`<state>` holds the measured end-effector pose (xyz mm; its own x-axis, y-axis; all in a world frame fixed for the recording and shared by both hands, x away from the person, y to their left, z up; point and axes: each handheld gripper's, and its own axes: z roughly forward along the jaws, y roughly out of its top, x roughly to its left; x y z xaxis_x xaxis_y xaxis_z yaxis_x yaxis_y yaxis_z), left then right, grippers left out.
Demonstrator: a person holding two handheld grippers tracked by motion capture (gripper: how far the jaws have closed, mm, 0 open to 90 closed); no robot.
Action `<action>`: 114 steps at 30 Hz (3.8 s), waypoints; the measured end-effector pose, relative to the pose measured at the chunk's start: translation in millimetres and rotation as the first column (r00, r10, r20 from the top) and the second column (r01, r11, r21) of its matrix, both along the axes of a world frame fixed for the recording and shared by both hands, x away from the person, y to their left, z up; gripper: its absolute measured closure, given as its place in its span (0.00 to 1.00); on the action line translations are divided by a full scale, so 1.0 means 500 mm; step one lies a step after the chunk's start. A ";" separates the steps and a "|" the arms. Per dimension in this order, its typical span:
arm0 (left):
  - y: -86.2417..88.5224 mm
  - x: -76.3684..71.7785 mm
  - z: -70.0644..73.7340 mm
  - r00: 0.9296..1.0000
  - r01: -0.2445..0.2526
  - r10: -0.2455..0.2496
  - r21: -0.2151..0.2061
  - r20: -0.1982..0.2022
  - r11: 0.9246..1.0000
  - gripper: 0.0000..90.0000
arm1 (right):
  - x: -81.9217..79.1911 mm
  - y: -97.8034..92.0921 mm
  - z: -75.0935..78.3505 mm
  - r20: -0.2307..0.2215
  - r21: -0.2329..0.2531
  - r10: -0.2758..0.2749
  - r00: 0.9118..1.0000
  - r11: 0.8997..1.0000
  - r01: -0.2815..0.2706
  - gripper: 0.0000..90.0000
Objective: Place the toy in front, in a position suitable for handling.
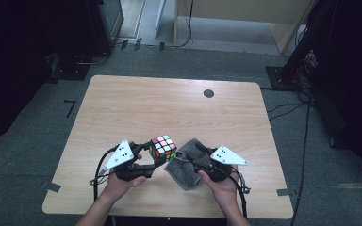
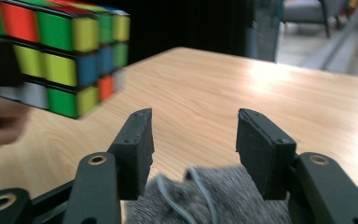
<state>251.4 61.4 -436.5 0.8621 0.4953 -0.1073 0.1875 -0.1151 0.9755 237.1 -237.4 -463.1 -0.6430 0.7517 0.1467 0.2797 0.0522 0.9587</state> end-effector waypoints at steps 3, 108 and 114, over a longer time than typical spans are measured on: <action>0.005 0.003 0.001 1.000 -0.007 0.006 -0.021 -0.016 1.000 0.38 | -0.004 0.012 -0.001 0.011 0.006 0.040 0.999 0.999 -0.040 0.50; 0.008 0.031 -0.044 0.981 -0.180 0.163 0.195 0.100 0.964 0.38 | 0.006 0.031 -0.002 -0.183 -0.145 0.003 0.983 0.989 -0.030 0.22; 0.014 0.033 -0.041 0.983 -0.180 0.173 0.181 0.054 0.967 0.38 | 0.016 0.060 -0.046 -0.205 -0.338 -0.023 0.978 0.940 -0.049 0.18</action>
<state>268.0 68.5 -457.0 0.7608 0.6482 0.0311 0.1842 -0.2617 0.9474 244.9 -207.4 -485.9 -0.6364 0.7713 0.0130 0.4636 0.3689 0.8056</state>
